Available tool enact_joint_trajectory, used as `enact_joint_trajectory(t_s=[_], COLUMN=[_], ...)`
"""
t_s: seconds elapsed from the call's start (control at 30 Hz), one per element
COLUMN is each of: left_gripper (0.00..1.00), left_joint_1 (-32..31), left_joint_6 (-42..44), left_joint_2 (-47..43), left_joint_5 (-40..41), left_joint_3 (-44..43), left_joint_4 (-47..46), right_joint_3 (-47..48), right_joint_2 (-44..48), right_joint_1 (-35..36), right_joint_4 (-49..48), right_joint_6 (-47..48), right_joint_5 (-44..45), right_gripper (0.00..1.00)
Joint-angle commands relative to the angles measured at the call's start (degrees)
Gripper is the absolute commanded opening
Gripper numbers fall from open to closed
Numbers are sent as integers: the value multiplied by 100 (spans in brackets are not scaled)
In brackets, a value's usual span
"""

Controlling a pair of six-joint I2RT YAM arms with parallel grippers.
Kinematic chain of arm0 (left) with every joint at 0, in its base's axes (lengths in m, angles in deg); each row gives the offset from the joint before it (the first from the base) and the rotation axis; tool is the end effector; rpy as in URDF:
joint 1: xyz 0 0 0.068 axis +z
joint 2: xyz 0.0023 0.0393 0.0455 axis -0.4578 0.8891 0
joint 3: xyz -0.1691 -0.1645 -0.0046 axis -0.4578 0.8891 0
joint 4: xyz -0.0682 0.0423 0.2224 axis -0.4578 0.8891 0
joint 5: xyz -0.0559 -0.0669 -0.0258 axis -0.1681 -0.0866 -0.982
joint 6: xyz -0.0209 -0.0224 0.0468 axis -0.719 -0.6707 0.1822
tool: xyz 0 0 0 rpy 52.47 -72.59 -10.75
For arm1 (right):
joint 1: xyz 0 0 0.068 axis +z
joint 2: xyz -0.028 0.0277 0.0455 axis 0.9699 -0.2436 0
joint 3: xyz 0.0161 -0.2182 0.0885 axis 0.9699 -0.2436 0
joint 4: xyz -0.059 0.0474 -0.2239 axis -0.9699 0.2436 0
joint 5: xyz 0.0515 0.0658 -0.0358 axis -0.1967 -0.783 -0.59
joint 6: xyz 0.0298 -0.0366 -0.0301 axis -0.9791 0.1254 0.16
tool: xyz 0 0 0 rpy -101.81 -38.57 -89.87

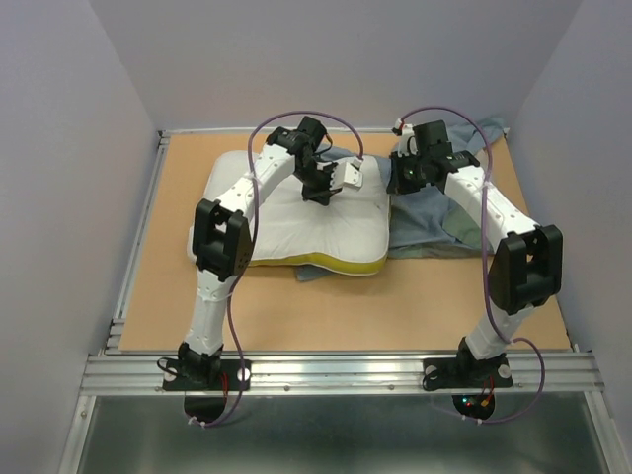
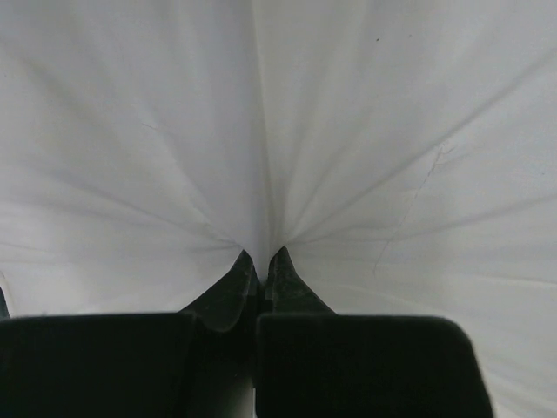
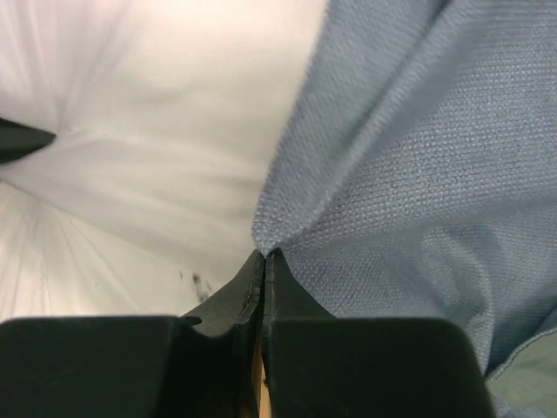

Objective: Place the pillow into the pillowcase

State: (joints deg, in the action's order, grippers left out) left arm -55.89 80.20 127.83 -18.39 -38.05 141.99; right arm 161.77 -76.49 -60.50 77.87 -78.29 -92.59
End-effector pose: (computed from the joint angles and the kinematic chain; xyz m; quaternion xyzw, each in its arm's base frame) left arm 0.3633 -0.2230 0.2425 0.7458 0.5590 -0.1873 0.3101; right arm 0.3447 0.1046 0.2685 -0.1492 0.9106 0.1690 0.3464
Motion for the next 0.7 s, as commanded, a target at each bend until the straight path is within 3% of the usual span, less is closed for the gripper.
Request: enact_joint_trajectory(t_s=[0.0, 0.23, 0.37, 0.47, 0.57, 0.6, 0.67], left_gripper=[0, 0, 0, 0, 0, 0, 0], left_joint_1=[-457, -616, -274, -19, 280, 272, 228], left_joint_6=[385, 596, 53, -931, -2214, -2399, -2655], left_joint_2=[-325, -141, 140, 141, 35, 70, 350], left_joint_5=[-128, -21, -417, -715, -611, -453, -154], left_joint_3=[-325, -474, -1035, -1239, -660, -511, -544], left_joint_4=[605, 614, 96, -1008, -3105, -3373, -3595], right_joint_3=[-21, 217, 41, -160, -144, -100, 14], right_joint_2=[87, 122, 201, 271, 236, 201, 105], right_joint_1=[7, 7, 7, 7, 7, 7, 7], right_joint_4=[-51, -69, -51, -51, -51, -51, -34], right_joint_6=[66, -13, -5, 48, 13, -13, -75], right_joint_5=[-391, -452, -558, -549, -531, -505, -287], right_gripper=[1, 0, 1, 0, 1, 1, 15])
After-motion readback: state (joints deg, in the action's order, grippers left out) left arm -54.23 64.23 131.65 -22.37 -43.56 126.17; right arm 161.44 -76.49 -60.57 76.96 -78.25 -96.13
